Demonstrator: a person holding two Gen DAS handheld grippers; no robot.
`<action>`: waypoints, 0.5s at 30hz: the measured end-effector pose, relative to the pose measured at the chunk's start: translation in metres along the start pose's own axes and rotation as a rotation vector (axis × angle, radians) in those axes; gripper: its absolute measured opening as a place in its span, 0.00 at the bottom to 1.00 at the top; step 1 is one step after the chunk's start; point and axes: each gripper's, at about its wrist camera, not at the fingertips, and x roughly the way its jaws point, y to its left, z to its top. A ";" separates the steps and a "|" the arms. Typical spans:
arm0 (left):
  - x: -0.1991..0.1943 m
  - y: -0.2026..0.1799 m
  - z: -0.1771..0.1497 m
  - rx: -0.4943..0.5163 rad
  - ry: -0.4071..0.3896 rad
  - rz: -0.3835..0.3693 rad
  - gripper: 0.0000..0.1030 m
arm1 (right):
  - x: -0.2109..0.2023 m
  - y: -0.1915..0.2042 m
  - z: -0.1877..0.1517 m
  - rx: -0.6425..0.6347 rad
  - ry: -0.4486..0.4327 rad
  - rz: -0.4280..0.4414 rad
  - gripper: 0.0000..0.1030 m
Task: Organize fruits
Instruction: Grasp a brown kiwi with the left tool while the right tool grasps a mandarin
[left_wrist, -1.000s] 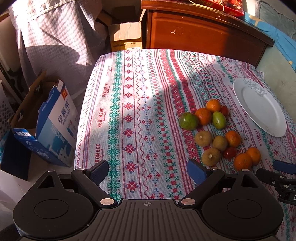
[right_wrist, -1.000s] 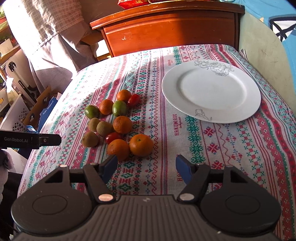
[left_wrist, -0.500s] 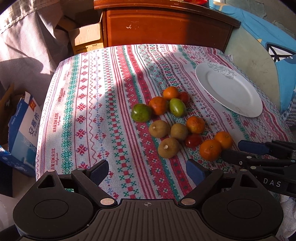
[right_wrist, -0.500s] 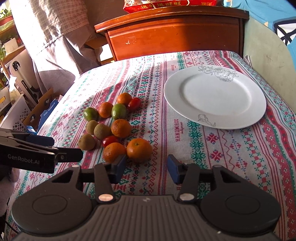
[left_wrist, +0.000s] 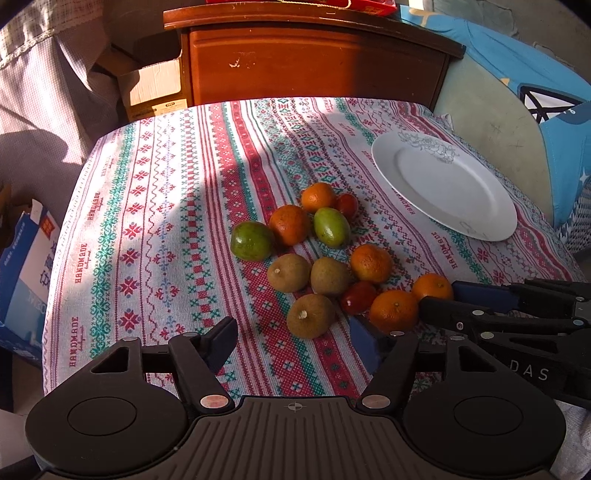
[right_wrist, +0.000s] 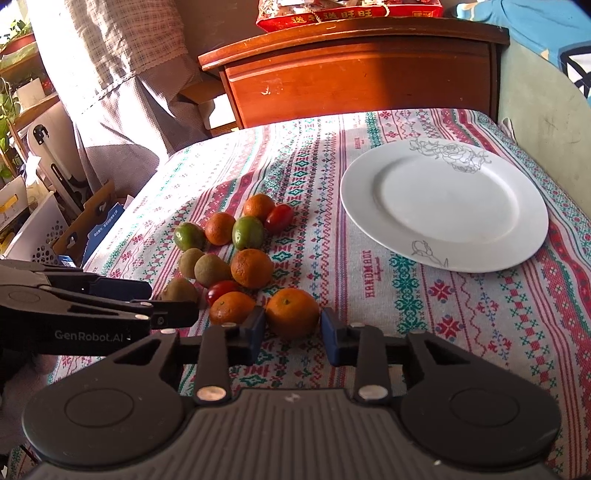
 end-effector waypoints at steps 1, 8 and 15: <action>0.000 0.000 -0.001 0.004 -0.002 -0.001 0.58 | 0.000 0.000 0.000 0.001 -0.003 0.001 0.31; 0.005 -0.005 -0.001 0.024 -0.015 -0.007 0.44 | 0.002 0.000 0.001 0.002 -0.004 0.005 0.31; 0.007 -0.008 -0.001 0.045 -0.030 0.008 0.32 | 0.004 0.000 0.002 0.010 -0.006 0.007 0.32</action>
